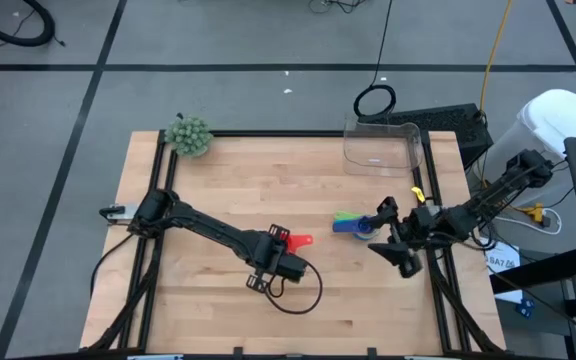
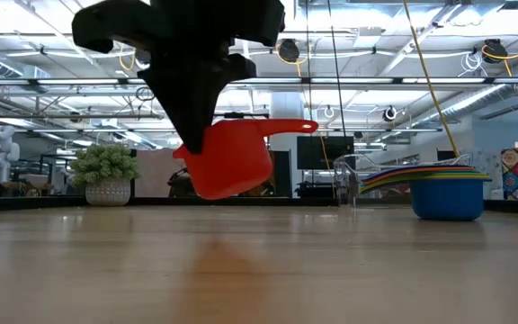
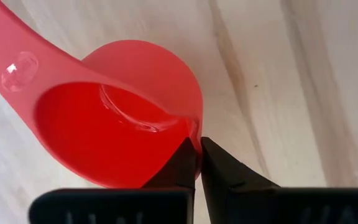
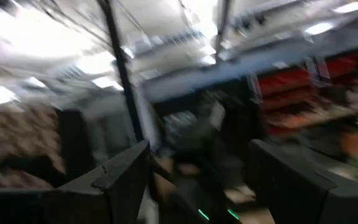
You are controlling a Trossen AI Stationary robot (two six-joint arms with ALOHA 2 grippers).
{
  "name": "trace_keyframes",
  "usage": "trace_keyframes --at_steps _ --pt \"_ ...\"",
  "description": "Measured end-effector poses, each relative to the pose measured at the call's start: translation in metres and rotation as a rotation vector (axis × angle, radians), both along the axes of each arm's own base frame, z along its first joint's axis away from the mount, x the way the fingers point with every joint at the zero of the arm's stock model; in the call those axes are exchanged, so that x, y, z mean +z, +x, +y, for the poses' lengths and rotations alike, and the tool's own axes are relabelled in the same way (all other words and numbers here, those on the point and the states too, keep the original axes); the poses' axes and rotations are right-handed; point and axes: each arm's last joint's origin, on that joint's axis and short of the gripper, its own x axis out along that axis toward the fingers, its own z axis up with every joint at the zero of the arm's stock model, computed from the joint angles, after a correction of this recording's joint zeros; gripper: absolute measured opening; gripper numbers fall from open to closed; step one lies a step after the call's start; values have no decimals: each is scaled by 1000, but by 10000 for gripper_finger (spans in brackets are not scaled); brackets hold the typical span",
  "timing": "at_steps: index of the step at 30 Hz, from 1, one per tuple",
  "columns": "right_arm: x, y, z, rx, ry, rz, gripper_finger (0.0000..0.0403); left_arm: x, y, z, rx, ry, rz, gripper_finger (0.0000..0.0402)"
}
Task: Nest measuring cups in basket
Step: Prepare the orange measuring cup, then stack the measuring cups on top of the orange measuring cup
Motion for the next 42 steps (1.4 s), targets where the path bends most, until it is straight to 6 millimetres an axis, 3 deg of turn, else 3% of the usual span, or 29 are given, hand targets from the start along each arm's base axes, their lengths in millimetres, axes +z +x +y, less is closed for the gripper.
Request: trace_keyframes --at_steps 6,27,42 --pt "-14 4 0 -98 -59 155 269 0 0 -1 -11 -34 7 10" --pt "-13 3 0 -81 -50 141 269 0 5 -3 4 -52 -42 44" --pt "-12 3 0 -52 -32 133 270 -4 6 -3 62 -57 -43 158"
